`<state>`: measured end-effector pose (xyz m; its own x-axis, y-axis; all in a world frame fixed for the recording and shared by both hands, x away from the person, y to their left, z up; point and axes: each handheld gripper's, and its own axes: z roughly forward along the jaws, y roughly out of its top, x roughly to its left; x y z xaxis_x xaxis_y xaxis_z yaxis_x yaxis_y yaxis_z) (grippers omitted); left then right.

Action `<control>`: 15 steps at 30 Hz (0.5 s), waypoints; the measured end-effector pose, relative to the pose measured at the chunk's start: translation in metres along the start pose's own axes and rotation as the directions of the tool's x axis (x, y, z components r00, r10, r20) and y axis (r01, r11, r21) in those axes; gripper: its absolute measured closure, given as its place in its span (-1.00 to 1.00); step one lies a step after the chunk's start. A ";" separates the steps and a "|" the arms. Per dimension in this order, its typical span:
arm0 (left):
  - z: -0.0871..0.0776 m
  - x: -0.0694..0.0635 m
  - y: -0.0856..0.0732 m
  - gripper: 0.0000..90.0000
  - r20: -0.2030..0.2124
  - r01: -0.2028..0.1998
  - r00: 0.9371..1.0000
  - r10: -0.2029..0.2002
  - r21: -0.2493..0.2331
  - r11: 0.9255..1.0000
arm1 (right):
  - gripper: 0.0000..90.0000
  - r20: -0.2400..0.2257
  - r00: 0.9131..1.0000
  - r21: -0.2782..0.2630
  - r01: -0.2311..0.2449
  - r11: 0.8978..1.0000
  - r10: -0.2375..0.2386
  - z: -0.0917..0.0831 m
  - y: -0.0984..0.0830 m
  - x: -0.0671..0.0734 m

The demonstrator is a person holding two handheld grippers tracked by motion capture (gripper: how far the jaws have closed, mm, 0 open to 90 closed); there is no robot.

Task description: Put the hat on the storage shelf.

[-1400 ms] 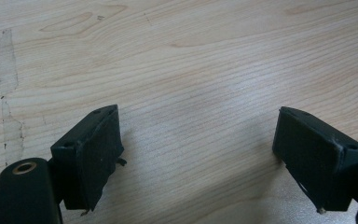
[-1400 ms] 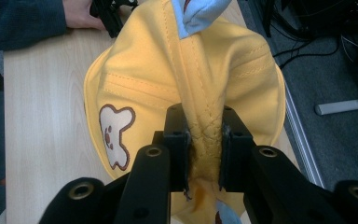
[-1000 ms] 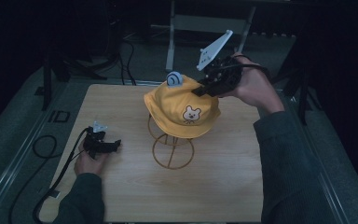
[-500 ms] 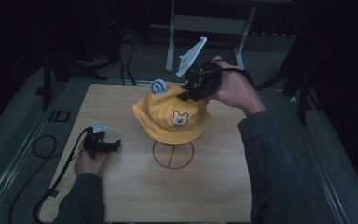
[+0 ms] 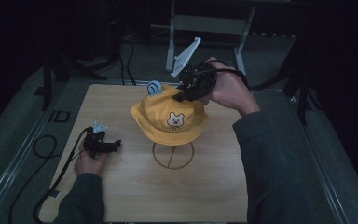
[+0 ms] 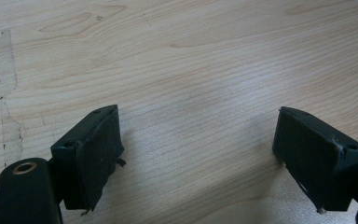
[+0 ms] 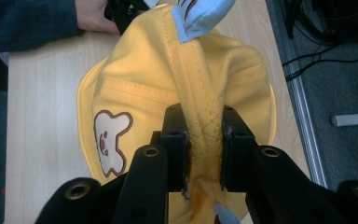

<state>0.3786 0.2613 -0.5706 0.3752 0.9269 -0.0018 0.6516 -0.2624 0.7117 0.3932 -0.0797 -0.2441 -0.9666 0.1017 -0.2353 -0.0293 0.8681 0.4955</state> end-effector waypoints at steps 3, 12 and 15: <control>0.000 0.000 0.000 -0.66 -0.001 0.001 1.000 -0.001 -0.001 1.000 | 0.67 -0.012 1.000 0.014 0.005 1.000 -0.005 0.004 0.004 0.002; 0.000 0.000 0.000 -0.66 0.001 -0.001 1.000 0.001 -0.001 1.000 | 0.63 -0.025 1.000 0.058 0.008 0.998 -0.006 0.023 0.004 0.001; 0.000 0.000 0.000 -0.66 0.001 -0.001 1.000 0.001 -0.001 1.000 | 0.55 -0.031 1.000 0.058 -0.001 0.998 0.002 0.025 0.003 0.000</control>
<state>0.3786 0.2612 -0.5707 0.3766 0.9264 -0.0019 0.6507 -0.2631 0.7123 0.3999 -0.0649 -0.2634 -0.9741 0.0885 -0.2079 -0.0139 0.8949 0.4461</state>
